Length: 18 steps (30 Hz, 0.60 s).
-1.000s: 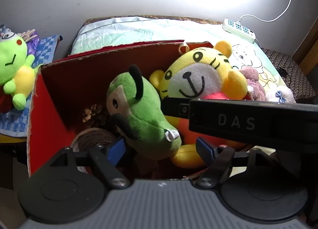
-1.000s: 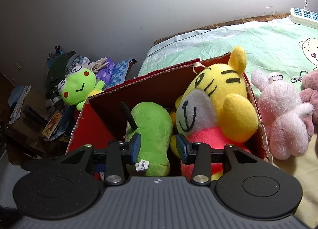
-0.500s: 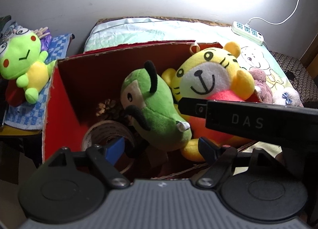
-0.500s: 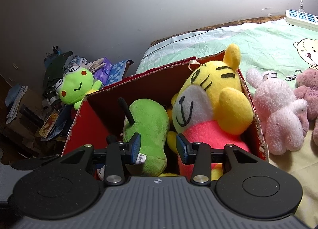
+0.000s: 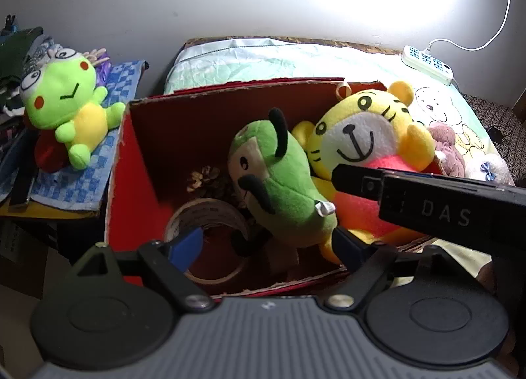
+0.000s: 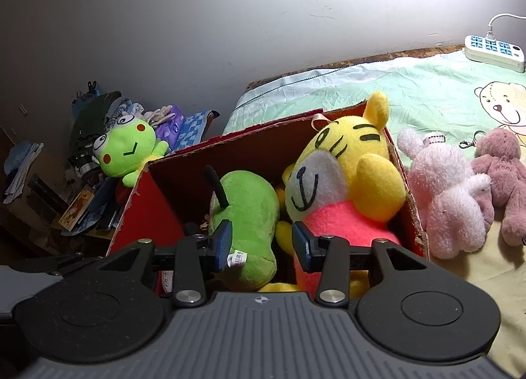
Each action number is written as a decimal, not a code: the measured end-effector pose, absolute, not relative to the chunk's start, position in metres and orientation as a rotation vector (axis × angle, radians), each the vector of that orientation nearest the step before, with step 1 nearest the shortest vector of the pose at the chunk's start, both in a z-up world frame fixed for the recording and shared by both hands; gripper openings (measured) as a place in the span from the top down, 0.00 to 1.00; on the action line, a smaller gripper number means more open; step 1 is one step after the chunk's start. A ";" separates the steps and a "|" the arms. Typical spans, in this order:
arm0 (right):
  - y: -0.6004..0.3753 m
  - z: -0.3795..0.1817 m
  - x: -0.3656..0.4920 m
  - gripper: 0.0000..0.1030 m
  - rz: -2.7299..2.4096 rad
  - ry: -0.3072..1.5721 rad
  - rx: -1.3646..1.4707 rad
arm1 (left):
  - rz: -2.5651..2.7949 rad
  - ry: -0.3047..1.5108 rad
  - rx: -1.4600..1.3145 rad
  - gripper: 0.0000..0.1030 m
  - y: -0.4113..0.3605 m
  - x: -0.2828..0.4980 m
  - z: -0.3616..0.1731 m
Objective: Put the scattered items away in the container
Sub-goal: 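Withdraw the right tool from the box toward the plushes on the bed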
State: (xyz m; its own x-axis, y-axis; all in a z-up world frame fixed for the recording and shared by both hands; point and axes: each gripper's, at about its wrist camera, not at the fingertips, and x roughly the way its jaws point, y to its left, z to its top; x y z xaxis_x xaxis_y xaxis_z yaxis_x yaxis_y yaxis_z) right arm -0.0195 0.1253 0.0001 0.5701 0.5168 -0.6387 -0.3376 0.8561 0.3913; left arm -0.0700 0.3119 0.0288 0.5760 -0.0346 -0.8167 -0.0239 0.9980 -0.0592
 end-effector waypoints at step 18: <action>0.122 0.005 -0.042 0.57 0.458 0.801 0.193 | 0.078 0.942 -0.089 0.14 0.317 -0.084 0.031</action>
